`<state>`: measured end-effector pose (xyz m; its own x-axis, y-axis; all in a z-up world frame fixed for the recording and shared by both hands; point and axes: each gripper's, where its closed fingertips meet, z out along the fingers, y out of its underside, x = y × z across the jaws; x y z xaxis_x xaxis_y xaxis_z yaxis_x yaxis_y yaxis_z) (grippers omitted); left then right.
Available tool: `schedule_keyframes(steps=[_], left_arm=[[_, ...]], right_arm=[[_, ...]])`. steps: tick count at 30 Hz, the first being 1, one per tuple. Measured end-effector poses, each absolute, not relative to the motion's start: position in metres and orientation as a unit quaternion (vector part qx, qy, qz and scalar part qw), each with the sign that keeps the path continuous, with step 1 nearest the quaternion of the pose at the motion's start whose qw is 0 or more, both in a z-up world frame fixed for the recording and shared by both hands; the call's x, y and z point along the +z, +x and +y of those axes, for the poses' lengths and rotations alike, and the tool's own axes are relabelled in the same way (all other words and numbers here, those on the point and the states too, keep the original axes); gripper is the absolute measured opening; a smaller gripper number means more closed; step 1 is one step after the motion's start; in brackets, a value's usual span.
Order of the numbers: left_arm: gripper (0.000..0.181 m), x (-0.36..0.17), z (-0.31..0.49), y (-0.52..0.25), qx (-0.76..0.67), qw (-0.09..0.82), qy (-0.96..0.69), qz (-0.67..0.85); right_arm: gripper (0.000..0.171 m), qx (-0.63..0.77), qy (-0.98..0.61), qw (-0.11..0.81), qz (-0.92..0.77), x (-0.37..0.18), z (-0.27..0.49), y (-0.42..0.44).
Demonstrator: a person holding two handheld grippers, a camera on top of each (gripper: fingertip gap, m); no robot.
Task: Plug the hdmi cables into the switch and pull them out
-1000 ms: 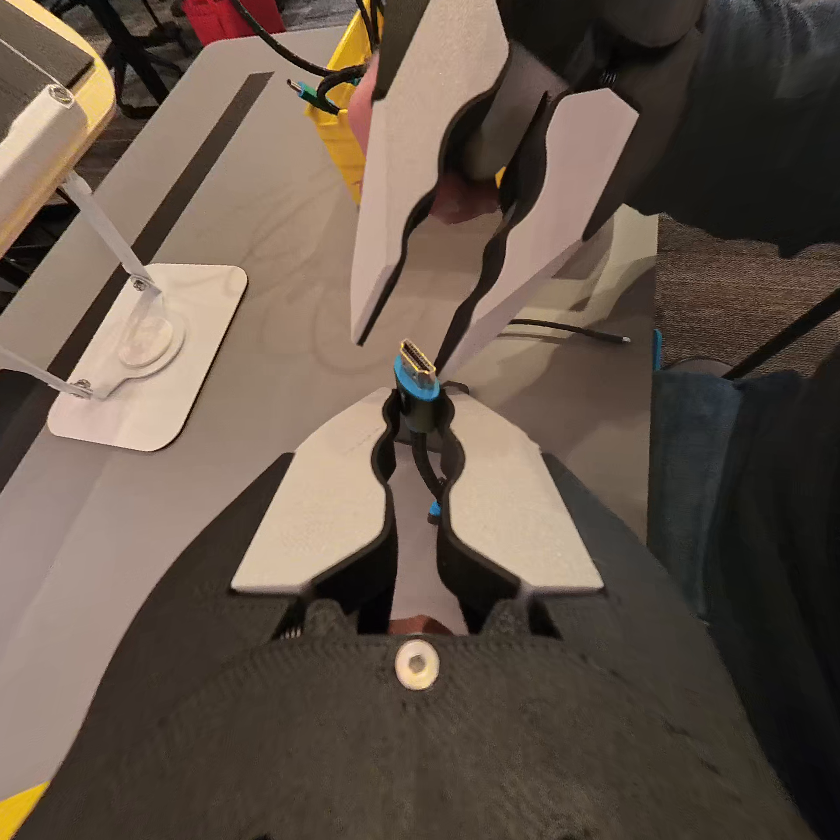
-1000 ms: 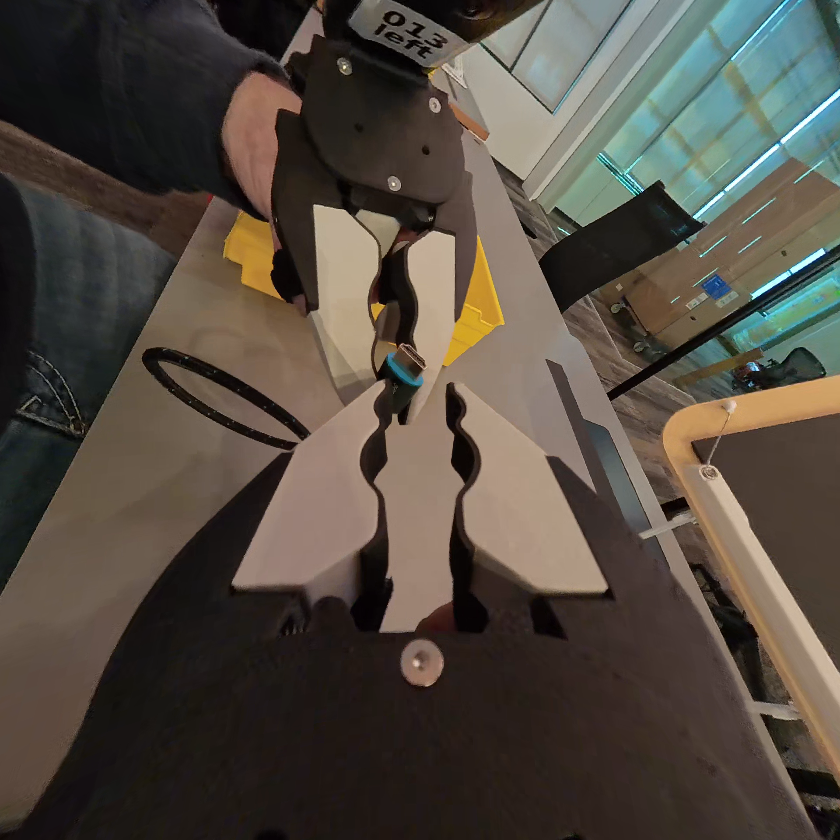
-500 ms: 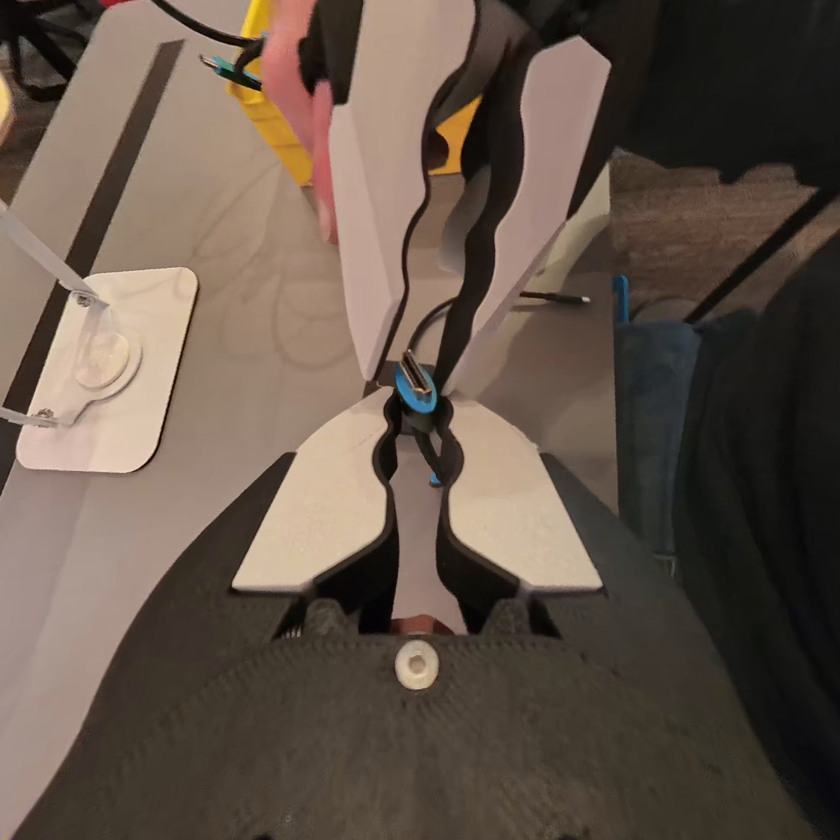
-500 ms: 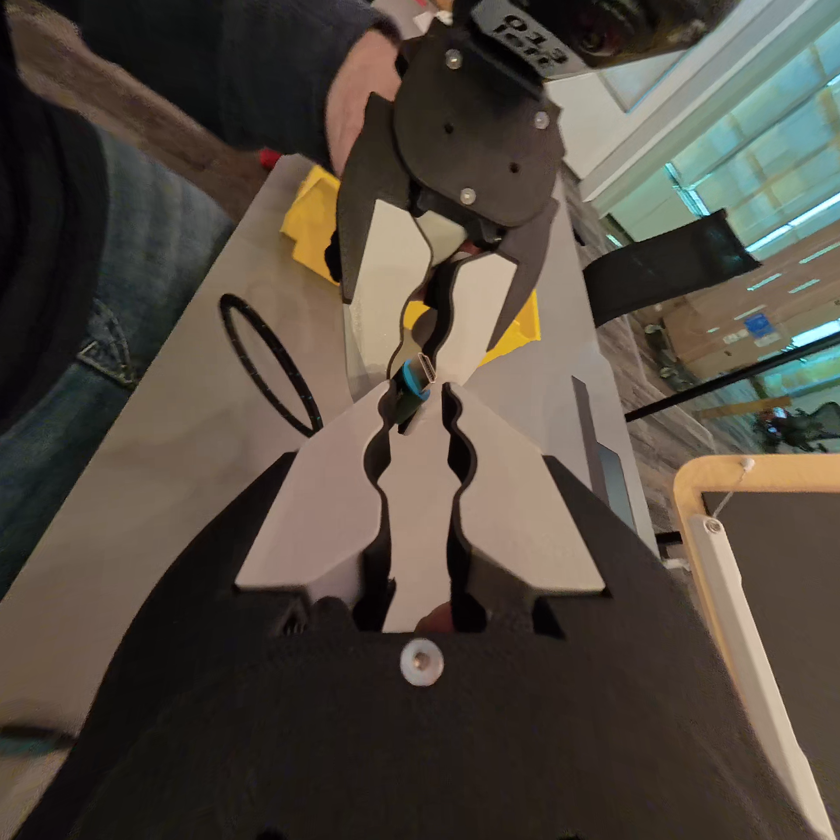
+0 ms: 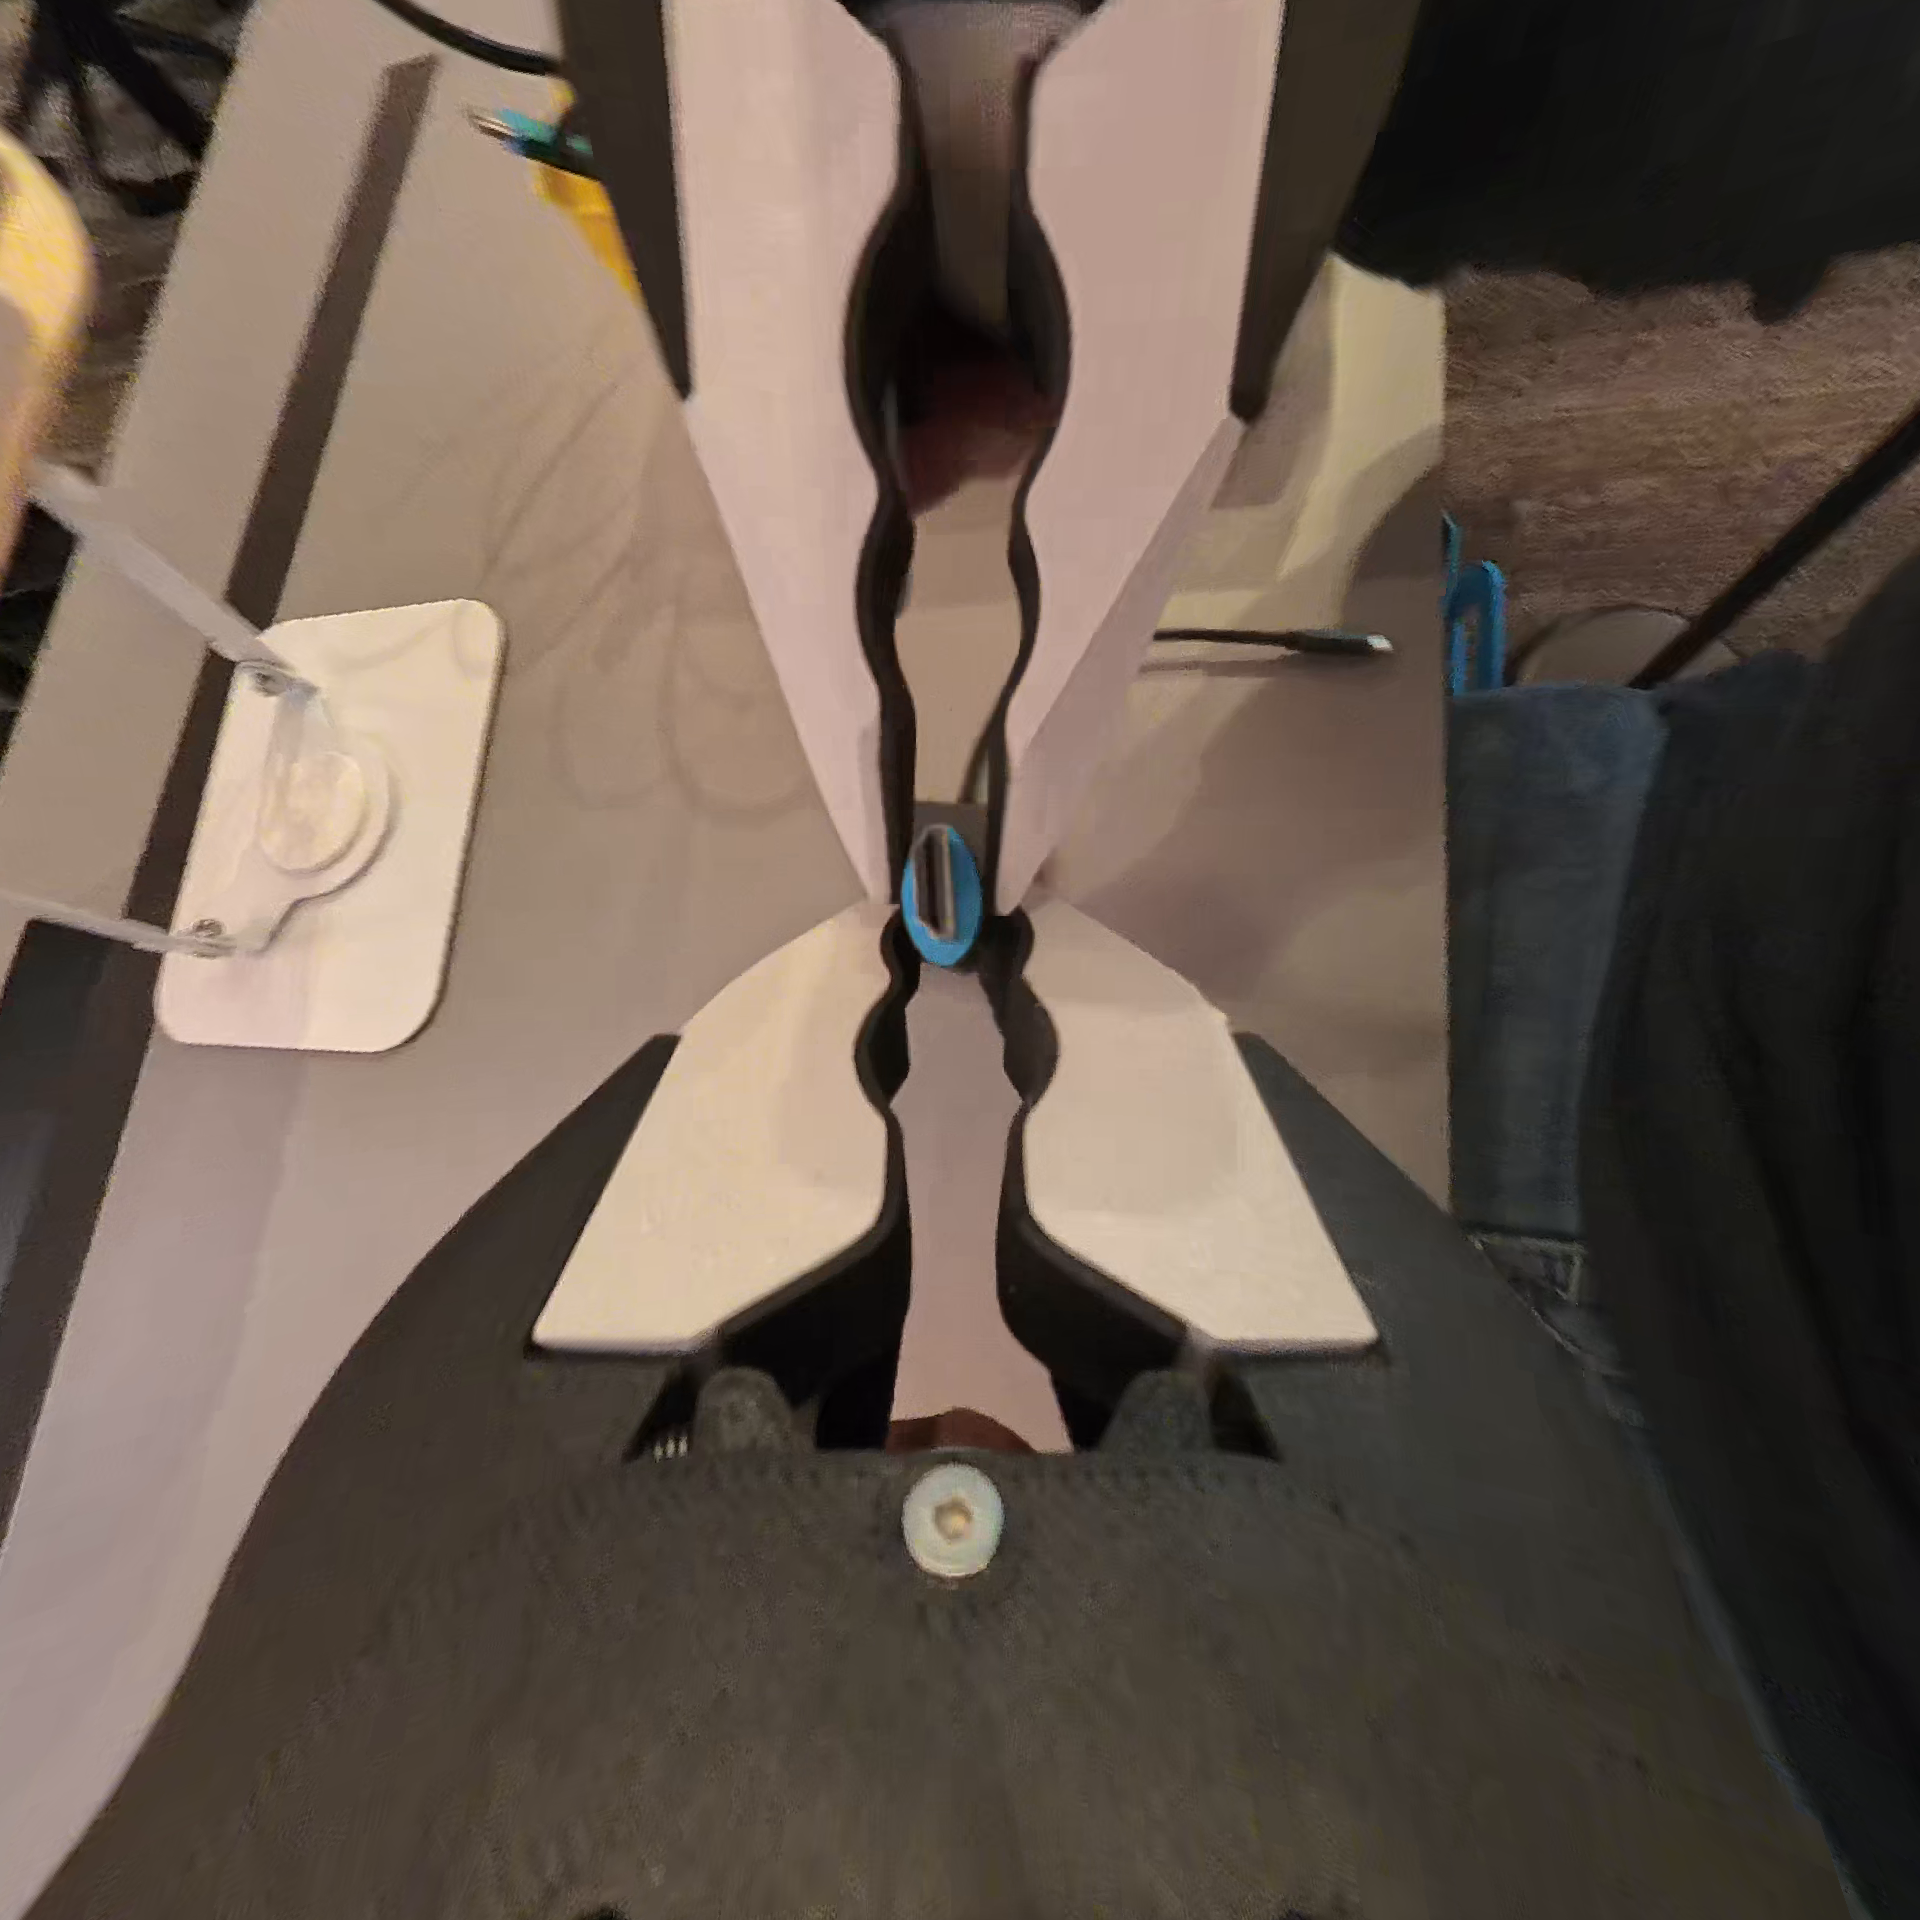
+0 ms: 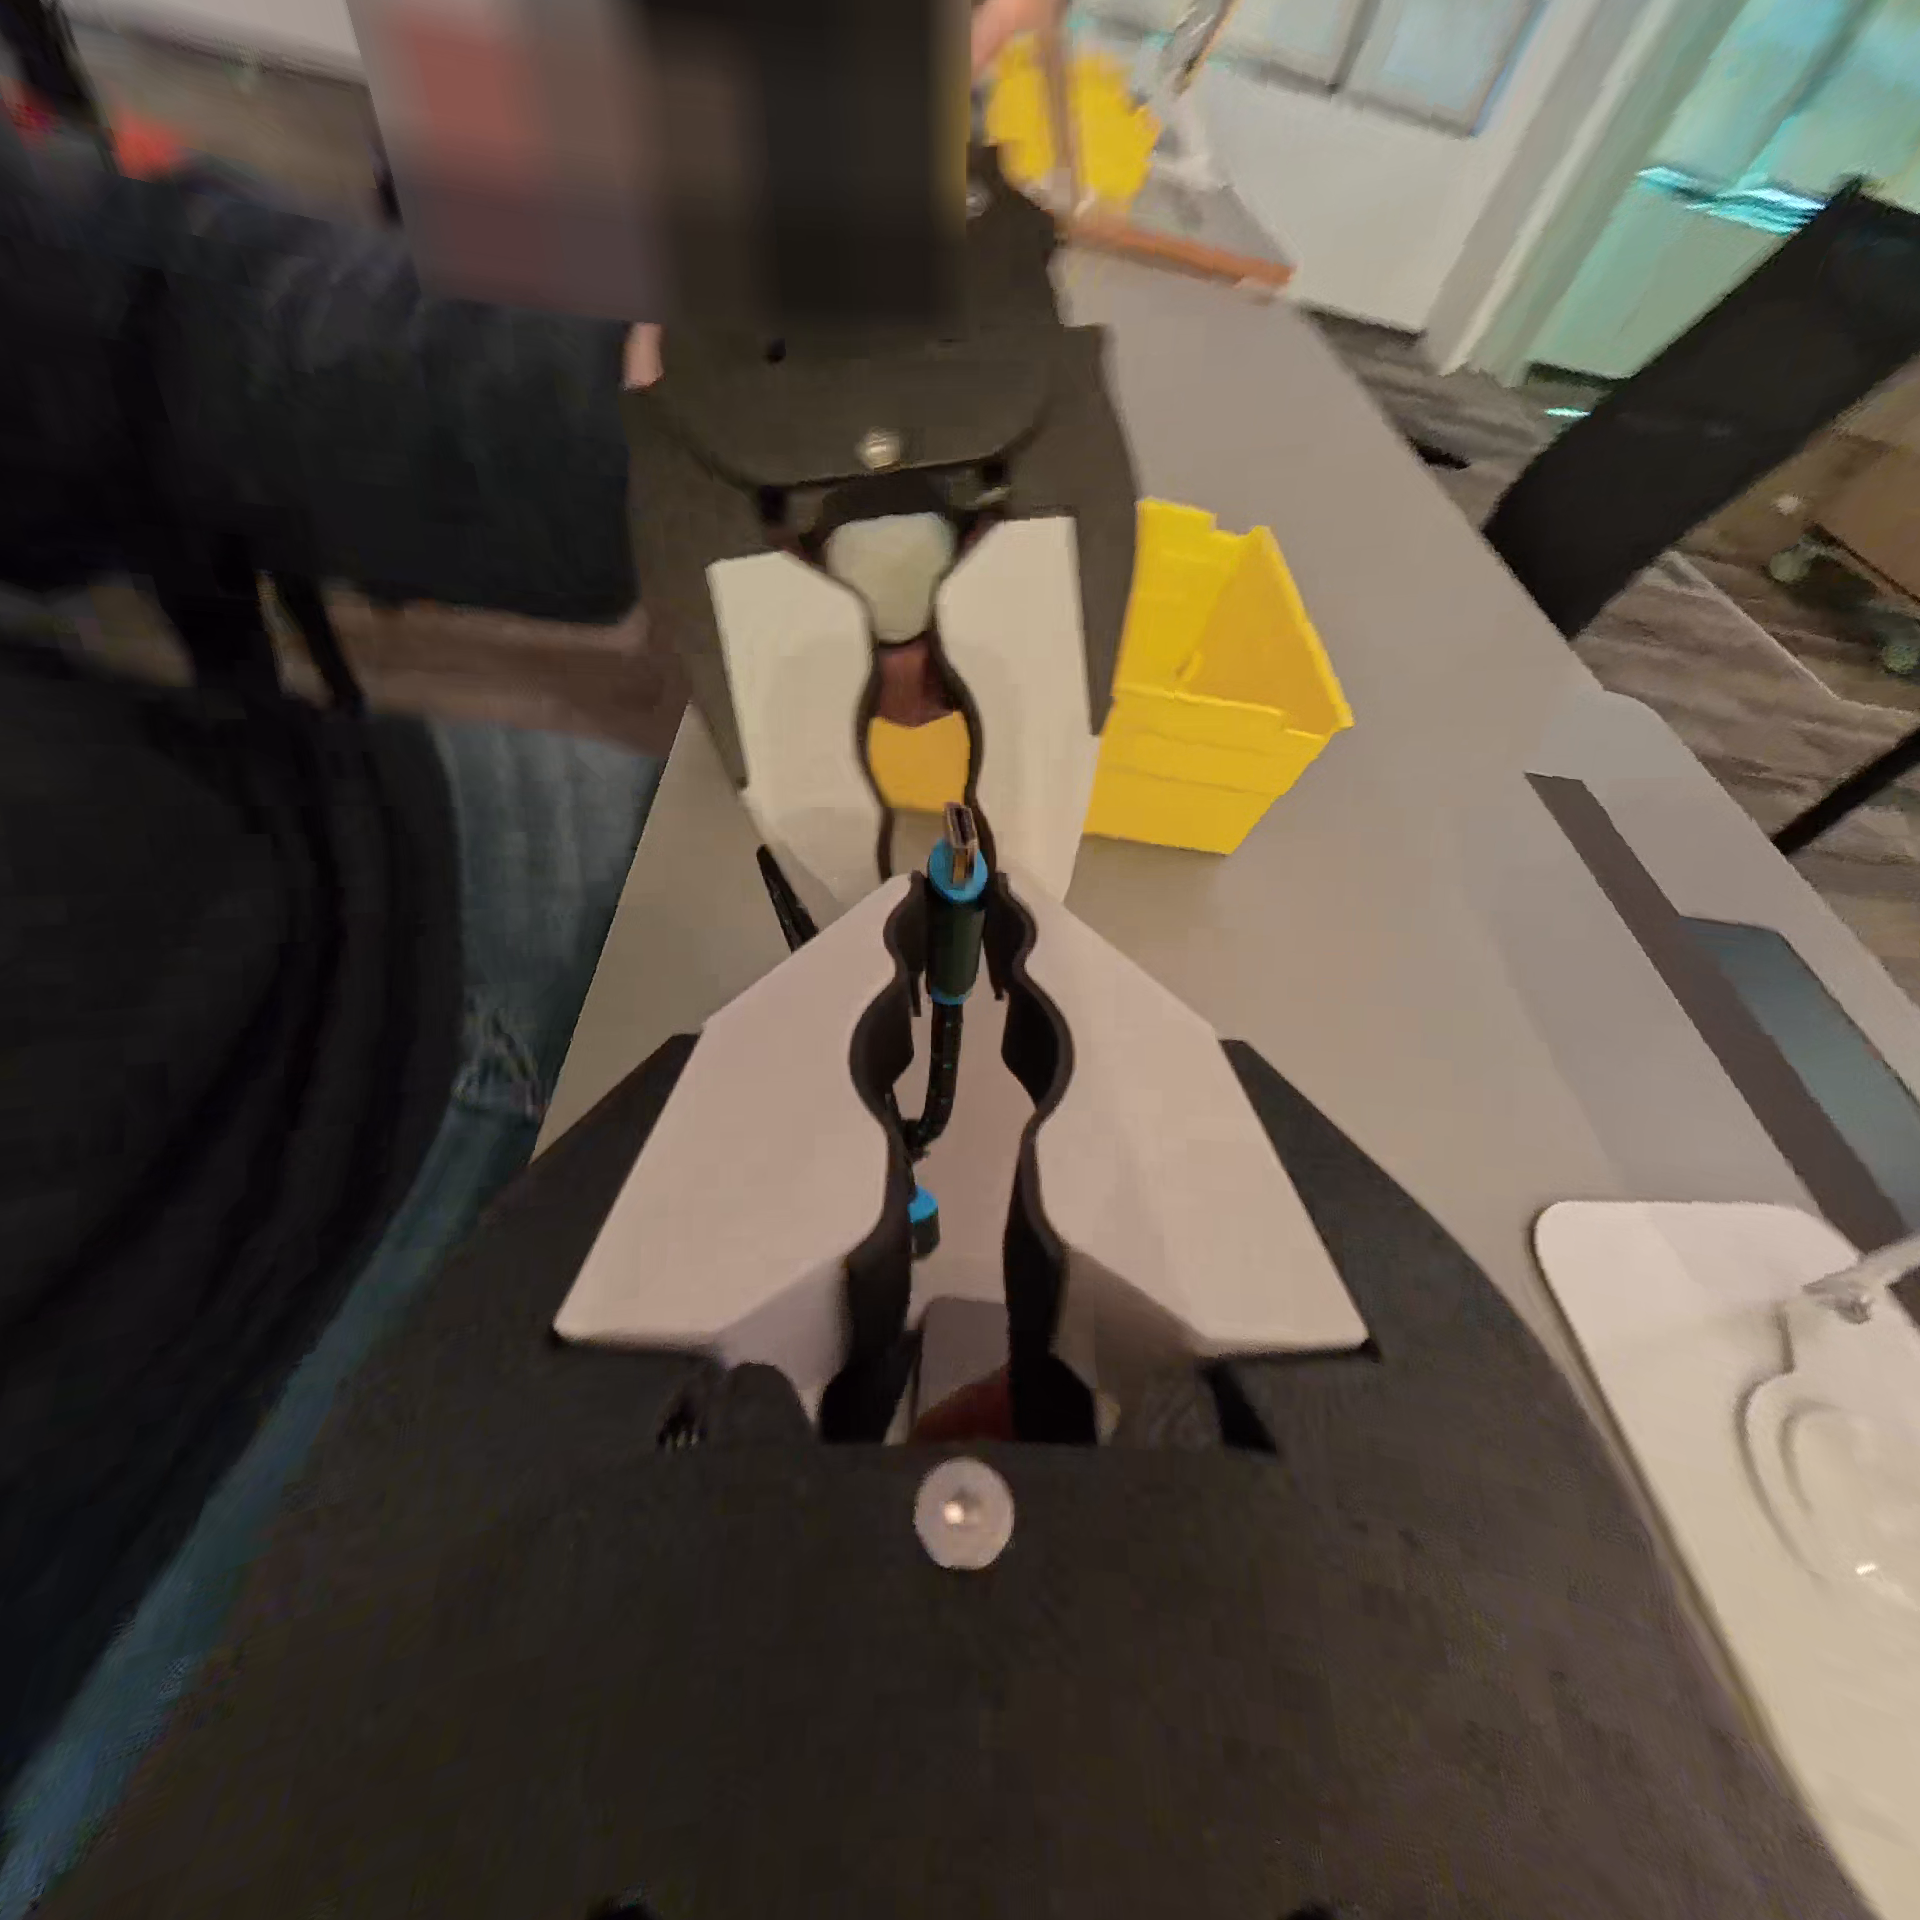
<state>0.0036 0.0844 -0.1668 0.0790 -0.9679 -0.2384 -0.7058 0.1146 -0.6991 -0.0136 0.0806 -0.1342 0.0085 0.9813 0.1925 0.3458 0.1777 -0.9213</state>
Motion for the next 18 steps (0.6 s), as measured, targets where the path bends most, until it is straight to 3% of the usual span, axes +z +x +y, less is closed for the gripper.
schedule_keyframes(steps=[9,13,15,18], left_arm=[[0.041,-0.135,0.129,-0.002,-0.044,0.498,-0.671,0.547],[0.033,-0.129,0.120,0.010,-0.005,0.555,-0.659,0.508],[0.020,-0.147,0.099,0.028,-0.036,0.543,-0.654,0.526],[0.021,-0.184,0.077,0.048,-0.088,0.517,-0.676,0.519]], right_arm=[[0.008,0.459,-0.630,0.522,-0.346,-0.129,0.138,0.000],[0.008,0.479,-0.633,0.546,-0.267,-0.124,0.155,0.012],[0.008,0.485,-0.630,0.556,-0.244,-0.118,0.161,0.018],[0.008,0.493,-0.625,0.560,-0.230,-0.110,0.164,0.024]])
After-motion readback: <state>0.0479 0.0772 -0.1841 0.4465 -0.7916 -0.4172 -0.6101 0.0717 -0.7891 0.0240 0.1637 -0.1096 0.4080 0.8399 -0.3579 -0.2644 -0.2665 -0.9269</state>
